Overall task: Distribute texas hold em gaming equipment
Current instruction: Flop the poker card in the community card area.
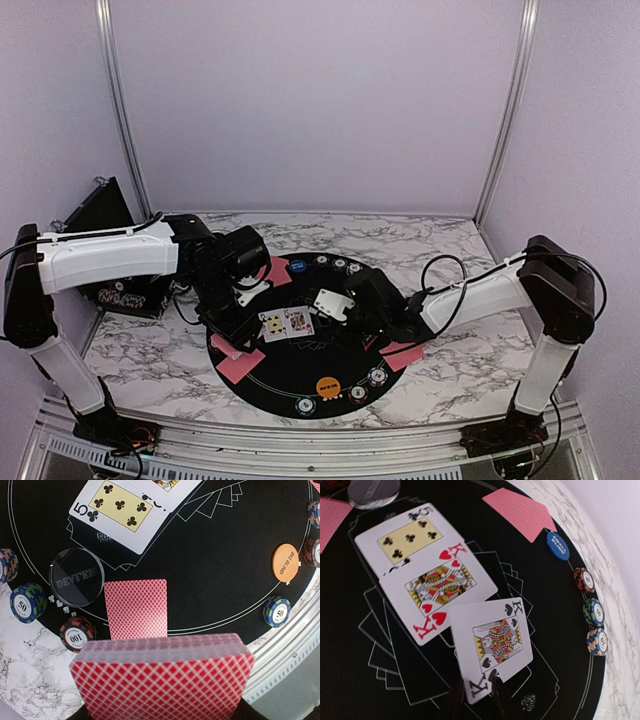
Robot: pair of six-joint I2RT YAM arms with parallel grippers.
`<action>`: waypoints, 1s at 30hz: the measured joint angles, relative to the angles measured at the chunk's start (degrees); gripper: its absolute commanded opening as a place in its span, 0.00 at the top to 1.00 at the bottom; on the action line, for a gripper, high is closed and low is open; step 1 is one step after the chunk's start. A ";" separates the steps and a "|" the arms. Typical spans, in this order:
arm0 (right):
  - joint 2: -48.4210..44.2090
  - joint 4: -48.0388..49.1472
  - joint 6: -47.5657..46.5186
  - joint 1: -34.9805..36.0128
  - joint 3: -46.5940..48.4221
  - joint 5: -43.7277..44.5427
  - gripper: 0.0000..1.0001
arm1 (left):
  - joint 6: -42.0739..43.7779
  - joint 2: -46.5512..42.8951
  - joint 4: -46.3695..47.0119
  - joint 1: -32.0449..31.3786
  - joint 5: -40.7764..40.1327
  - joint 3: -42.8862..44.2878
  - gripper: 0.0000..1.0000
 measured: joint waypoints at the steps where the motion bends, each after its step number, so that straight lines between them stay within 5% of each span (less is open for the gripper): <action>1: -0.72 -0.50 0.85 0.02 -0.74 -0.17 0.71 | 0.00 0.00 -0.02 0.00 0.00 0.00 0.41; 5: -3.96 -1.75 3.76 0.11 -2.95 -1.68 0.53 | 0.02 0.00 0.00 0.00 0.00 0.00 0.41; 8: -6.60 -2.21 6.58 0.09 -4.09 -2.67 0.50 | 0.02 0.00 0.00 0.00 0.00 0.00 0.41; 22: -1.46 -16.63 29.73 -9.62 8.79 -5.29 0.99 | 0.02 0.00 0.00 0.00 0.02 0.00 0.41; 30: 5.29 -20.55 36.44 -9.62 12.31 -7.39 1.00 | 0.02 0.00 0.00 0.00 0.02 0.00 0.41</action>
